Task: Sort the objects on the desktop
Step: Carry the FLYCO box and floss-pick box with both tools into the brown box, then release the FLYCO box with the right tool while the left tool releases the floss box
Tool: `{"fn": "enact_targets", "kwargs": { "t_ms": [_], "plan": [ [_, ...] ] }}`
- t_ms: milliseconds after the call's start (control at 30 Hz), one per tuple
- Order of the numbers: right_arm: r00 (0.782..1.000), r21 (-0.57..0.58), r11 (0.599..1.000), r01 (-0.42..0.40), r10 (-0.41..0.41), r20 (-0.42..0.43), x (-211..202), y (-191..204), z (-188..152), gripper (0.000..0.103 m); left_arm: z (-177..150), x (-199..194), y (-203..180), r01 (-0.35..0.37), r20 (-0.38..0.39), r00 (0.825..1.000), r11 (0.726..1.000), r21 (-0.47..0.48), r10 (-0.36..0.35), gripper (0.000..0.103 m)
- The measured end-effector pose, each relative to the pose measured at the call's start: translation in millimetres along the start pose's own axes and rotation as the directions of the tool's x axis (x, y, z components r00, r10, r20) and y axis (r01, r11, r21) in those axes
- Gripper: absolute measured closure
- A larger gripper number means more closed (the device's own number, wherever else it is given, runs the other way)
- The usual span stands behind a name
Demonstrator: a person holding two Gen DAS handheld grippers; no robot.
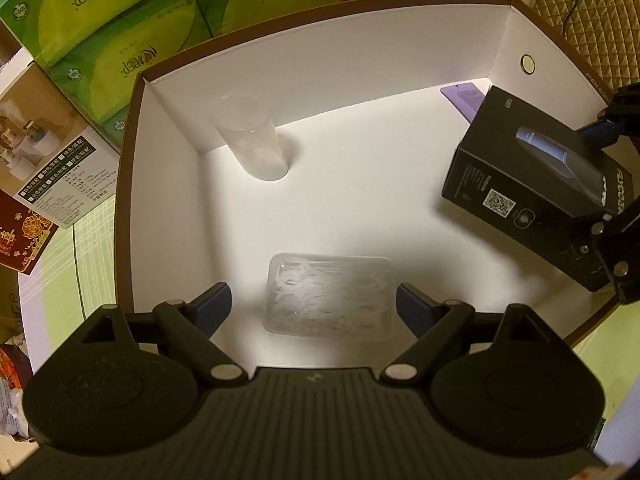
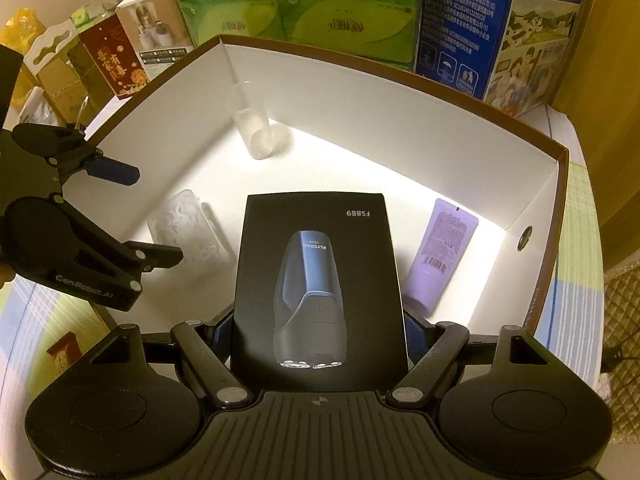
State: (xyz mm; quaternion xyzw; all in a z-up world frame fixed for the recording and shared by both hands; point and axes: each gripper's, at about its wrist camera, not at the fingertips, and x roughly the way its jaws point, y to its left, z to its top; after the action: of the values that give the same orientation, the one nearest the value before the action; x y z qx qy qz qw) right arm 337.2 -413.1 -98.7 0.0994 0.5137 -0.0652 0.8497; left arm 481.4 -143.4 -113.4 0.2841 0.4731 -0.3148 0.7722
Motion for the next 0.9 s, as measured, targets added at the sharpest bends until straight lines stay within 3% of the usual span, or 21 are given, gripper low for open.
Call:
{"fn": "enact_targets", "kwargs": {
  "t_ms": [133, 200, 467, 900],
  "plan": [
    [1.0, -0.02, 1.0, -0.013, 0.013, -0.008, -1.0, 0.5, 1.1, 0.025, -0.6, -2.0, 0.3, -0.003, 0.006, 1.0, 1.0, -0.004, 0.003, 0.016],
    [1.0, -0.032, 0.999, 0.004, -0.004, 0.002, -4.4, 1.7, 1.6, 0.013, -1.7, -4.2, 0.6, -0.004, 0.005, 1.0, 1.0, -0.007, 0.004, 0.015],
    [0.999, -0.045, 0.999, 0.014, -0.012, 0.039, -20.3, 2.3, -0.1, 0.002, -2.1, -15.5, -1.9, -0.007, 0.025, 1.0, 1.0, 0.002, 0.007, 0.012],
    [0.994, 0.018, 0.999, 0.045, -0.046, 0.095, -49.8, -1.2, -19.8, 0.002, -4.7, -51.8, -11.9, 0.007, 0.096, 0.995, 1.0, -0.012, -0.006, 0.01]
  ]
}}
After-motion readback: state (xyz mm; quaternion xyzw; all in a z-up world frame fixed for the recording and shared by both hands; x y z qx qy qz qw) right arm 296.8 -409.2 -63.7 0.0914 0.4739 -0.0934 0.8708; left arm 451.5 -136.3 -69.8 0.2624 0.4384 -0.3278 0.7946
